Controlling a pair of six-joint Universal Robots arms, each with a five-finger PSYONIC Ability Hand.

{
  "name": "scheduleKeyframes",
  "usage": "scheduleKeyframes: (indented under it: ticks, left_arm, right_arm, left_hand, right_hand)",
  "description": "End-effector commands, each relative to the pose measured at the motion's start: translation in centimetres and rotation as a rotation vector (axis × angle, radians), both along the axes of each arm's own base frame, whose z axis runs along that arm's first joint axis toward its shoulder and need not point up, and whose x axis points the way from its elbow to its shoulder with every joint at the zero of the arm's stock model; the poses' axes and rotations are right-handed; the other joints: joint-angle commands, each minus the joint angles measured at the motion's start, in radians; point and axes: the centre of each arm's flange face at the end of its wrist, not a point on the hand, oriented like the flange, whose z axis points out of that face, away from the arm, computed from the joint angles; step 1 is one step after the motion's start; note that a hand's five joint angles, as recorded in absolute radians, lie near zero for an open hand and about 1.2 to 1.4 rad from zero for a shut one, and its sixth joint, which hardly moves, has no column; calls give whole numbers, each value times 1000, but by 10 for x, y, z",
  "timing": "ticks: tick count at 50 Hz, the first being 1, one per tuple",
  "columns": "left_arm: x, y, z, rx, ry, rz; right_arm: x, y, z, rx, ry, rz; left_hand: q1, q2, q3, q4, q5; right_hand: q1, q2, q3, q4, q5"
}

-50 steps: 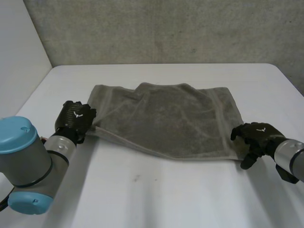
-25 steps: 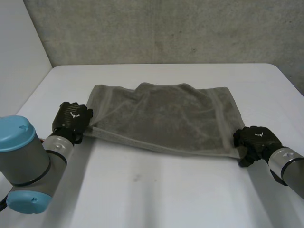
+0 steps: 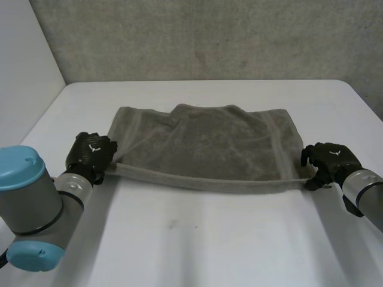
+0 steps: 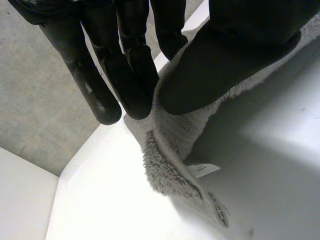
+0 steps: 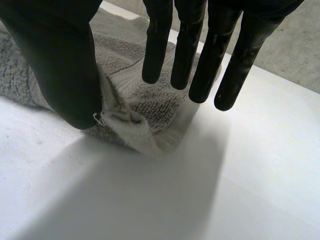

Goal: Fold the towel.

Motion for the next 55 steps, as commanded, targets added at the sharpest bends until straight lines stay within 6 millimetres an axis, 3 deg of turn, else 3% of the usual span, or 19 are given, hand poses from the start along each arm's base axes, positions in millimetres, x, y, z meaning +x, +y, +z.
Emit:
scheduleKeyframes:
  ticks: [1, 2, 12, 17, 20, 24, 26, 35, 40, 42, 43, 45, 46, 48, 49, 51, 52, 54, 55]
  left_arm:
    - [0, 0, -1, 4, -1, -1]
    - [0, 0, -1, 5, -2, 1]
    - [4, 15, -7, 122, -41, -1]
    - [11, 42, 9, 255, -86, -4]
    - [17, 58, 17, 306, -103, -3]
    - [23, 73, 22, 348, -123, -4]
    - [29, 90, 25, 407, -144, -6]
    - [39, 112, 39, 480, -162, 1]
    - [36, 100, 49, 424, -163, -7]
    - [31, 81, 60, 345, -142, -5]
    - [31, 81, 60, 345, -142, -5]
    - [22, 52, 59, 272, -124, -9]
    - [21, 52, 59, 272, -124, -9]
    - [11, 17, 56, 191, -107, -7]
    - [11, 17, 56, 190, -106, -7]
    - [2, -15, 44, 154, -110, -7]
    - [2, -15, 44, 154, -110, -7]
    - [-7, -38, 30, 140, -126, -17]
    - [-7, -38, 30, 140, -126, -17]
  right_arm:
    - [0, 0, -3, 5, 11, 2]
    - [0, 0, -4, 5, 12, 8]
    - [-3, 7, 18, -32, 143, 57]
    - [-3, 42, 56, 37, 334, 181]
    - [-4, 60, 68, 93, 422, 244]
    - [-5, 75, 72, 159, 489, 312]
    - [-9, 90, 75, 221, 534, 365]
    - [-26, 121, 91, 309, 612, 439]
    - [-24, 112, 102, 216, 599, 436]
    - [-22, 94, 106, 149, 526, 387]
    - [-22, 94, 106, 149, 525, 387]
    - [-21, 63, 96, 131, 444, 327]
    - [-21, 63, 96, 131, 444, 327]
    - [-1, 40, 89, 95, 394, 325]
    - [-1, 40, 89, 94, 394, 325]
    - [22, 20, 81, 59, 368, 310]
    - [22, 20, 81, 59, 368, 309]
    - [34, -6, 66, 27, 373, 252]
    - [34, -6, 66, 26, 373, 251]
  left_hand:
    - [189, 178, 181, 178, 181]
    - [189, 178, 181, 178, 181]
    - [189, 178, 181, 178, 181]
    - [189, 178, 181, 178, 181]
    - [189, 178, 181, 178, 181]
    - [189, 178, 181, 178, 181]
    - [189, 178, 181, 178, 181]
    - [189, 178, 181, 178, 181]
    - [189, 178, 181, 178, 181]
    - [189, 178, 181, 178, 181]
    - [189, 178, 181, 178, 181]
    - [189, 178, 181, 178, 181]
    - [189, 178, 181, 178, 181]
    - [189, 178, 181, 178, 181]
    - [189, 178, 181, 178, 181]
    - [189, 178, 181, 178, 181]
    - [189, 178, 181, 178, 181]
    - [189, 178, 181, 178, 181]
    - [189, 178, 181, 178, 181]
  right_hand:
    - [526, 432, 445, 444, 438]
    - [804, 710, 723, 722, 716]
    - [807, 713, 726, 724, 719]
    - [807, 713, 726, 724, 719]
    - [807, 713, 726, 724, 719]
    - [807, 713, 726, 724, 719]
    - [807, 713, 726, 724, 719]
    - [807, 713, 726, 724, 719]
    - [807, 713, 726, 724, 719]
    - [807, 713, 726, 724, 719]
    - [807, 713, 726, 724, 719]
    - [807, 713, 726, 724, 719]
    - [807, 713, 726, 724, 719]
    - [807, 713, 726, 724, 719]
    - [807, 713, 726, 724, 719]
    - [807, 713, 726, 724, 719]
    - [807, 713, 726, 724, 719]
    - [807, 713, 726, 724, 719]
    - [807, 713, 726, 724, 719]
